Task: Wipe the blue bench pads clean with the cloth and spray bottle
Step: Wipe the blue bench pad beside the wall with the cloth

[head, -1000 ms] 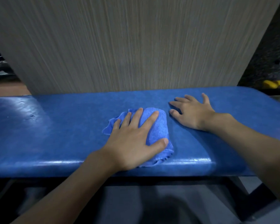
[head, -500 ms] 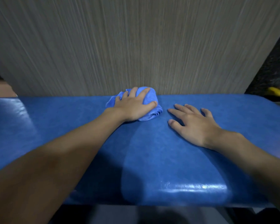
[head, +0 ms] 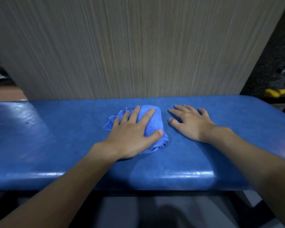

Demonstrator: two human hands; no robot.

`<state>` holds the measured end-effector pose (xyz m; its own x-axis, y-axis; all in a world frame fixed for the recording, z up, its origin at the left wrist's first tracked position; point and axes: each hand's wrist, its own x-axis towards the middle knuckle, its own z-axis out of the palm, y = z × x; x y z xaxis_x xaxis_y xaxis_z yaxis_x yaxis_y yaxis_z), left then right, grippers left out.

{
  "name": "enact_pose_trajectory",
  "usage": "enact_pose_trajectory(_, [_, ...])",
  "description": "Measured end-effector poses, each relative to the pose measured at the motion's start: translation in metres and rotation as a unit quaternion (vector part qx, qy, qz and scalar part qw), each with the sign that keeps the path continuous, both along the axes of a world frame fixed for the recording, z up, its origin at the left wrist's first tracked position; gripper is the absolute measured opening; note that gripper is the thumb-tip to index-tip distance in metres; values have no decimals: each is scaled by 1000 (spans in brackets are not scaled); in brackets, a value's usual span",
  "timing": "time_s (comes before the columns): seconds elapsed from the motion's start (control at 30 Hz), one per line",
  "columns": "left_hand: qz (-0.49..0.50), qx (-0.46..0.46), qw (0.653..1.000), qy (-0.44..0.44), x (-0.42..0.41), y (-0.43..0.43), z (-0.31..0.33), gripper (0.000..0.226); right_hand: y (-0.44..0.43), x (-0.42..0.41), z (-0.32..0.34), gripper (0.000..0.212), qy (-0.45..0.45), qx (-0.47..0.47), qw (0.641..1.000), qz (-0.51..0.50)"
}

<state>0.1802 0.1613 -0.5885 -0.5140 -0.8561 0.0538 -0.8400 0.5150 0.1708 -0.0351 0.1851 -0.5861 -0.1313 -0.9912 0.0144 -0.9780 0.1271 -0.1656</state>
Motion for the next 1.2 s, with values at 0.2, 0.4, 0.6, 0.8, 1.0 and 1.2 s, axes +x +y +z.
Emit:
enact_pose_trajectory(0.2, [-10,-12,1000,-5,25,61,-3,97,6,5,9,50,54,5,998,12])
enact_pose_trajectory(0.4, [6,5,1000,-6,19,45,0,98,-8,10,19,51,-18,-17,999,30])
enact_pose_trajectory(0.6, [28,11,1000,-1,-2,-40,2,95,-13,10,-4,55,13,13,999,28])
enact_pose_trajectory(0.8, [59,21,998,29,-33,-126,1,83,-12,11,-5,56,12,6,1000,24])
enact_pose_trajectory(1.0, [55,12,998,27,-30,-123,-1,78,-10,11,-3,56,2,6,1000,16])
enact_pose_trajectory(1.2, [26,8,1000,7,-4,-56,-2,77,-9,12,-2,55,-8,-2,1000,11])
